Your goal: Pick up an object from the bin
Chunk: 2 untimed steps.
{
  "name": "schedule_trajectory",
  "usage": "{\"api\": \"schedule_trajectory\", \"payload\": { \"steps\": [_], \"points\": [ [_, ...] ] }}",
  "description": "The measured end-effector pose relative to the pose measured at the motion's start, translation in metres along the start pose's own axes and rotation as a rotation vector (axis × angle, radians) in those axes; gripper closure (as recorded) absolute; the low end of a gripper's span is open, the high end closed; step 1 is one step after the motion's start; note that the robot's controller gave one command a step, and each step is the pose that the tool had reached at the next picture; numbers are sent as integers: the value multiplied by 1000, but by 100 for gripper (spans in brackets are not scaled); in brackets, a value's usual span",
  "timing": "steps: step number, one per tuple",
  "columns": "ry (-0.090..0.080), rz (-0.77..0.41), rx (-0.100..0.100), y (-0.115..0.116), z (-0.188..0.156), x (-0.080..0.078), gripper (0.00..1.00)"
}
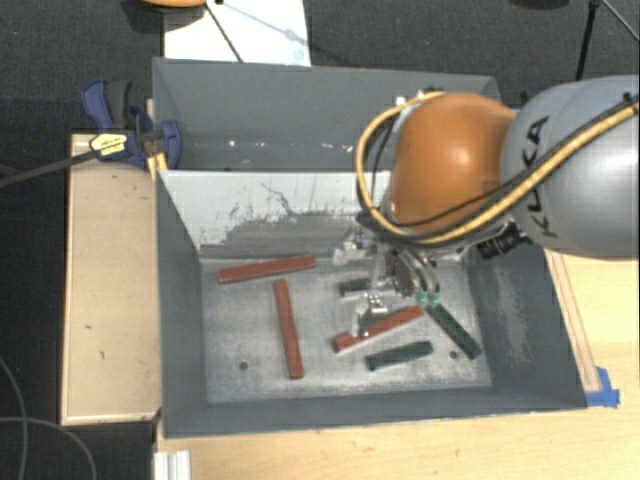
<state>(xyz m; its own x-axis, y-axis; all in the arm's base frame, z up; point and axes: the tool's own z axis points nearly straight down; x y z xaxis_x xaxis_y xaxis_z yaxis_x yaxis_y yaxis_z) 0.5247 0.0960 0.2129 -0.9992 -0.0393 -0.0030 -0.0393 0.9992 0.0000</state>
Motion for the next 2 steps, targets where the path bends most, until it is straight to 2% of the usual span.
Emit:
{"api": "schedule_trajectory", "payload": {
  "steps": [1,2],
  "points": [
    [-9,-89,-2,-15,40,-4,0],
    [-4,-118,0,-24,93,-19,0]
  ]
}}
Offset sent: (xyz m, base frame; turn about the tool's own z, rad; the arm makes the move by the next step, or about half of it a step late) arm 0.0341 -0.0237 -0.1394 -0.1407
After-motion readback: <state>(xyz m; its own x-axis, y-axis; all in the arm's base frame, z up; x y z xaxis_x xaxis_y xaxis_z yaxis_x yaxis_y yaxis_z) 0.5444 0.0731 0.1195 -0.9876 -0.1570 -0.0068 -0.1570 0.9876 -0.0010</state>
